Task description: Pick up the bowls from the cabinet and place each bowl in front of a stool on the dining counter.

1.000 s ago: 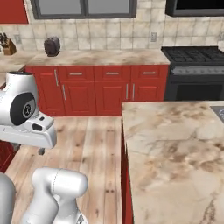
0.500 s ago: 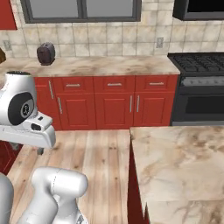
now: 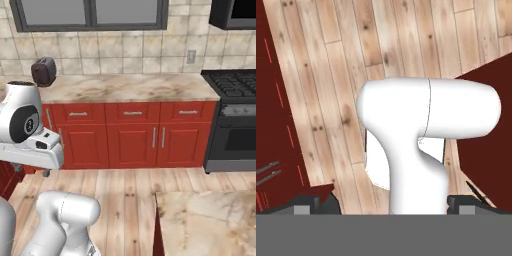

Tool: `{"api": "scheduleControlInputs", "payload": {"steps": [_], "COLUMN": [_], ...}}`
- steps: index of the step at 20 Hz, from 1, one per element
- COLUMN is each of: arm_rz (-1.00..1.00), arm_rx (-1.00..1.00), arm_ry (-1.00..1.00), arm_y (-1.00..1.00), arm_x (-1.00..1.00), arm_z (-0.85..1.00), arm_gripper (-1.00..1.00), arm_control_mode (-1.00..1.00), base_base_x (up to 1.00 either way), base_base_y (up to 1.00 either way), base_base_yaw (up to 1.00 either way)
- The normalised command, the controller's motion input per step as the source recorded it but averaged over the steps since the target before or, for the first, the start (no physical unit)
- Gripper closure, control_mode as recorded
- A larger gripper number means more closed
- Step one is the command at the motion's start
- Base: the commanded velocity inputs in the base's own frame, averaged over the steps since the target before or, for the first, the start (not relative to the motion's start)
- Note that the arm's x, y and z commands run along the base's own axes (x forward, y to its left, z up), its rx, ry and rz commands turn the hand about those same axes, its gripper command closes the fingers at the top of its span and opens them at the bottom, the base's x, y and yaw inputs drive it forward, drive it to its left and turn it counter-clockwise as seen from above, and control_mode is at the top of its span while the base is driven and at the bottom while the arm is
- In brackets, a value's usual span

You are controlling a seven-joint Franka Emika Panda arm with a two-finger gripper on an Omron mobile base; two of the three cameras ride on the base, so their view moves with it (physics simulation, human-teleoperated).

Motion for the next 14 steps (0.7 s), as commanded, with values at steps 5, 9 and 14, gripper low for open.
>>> {"api": "scheduleControlInputs", "payload": {"steps": [5, 9, 14], "arm_rz": [0.00, 0.00, 0.00], "arm_rx": [0.00, 0.00, 0.00], "arm_ry": [0.00, 0.00, 0.00], "arm_y": [0.00, 0.00, 0.00], "arm_x": [0.00, 0.00, 0.00], "arm_z": [0.00, 0.00, 0.00], "arm_gripper": [-1.00, -1.00, -1.00], "arm_control_mode": [1.00, 1.00, 1.00], "base_base_x": [1.00, 1.00, 1.00], "base_base_y": [0.23, 0.18, 0.26], "base_base_yaw": [0.01, 0.04, 0.23]}}
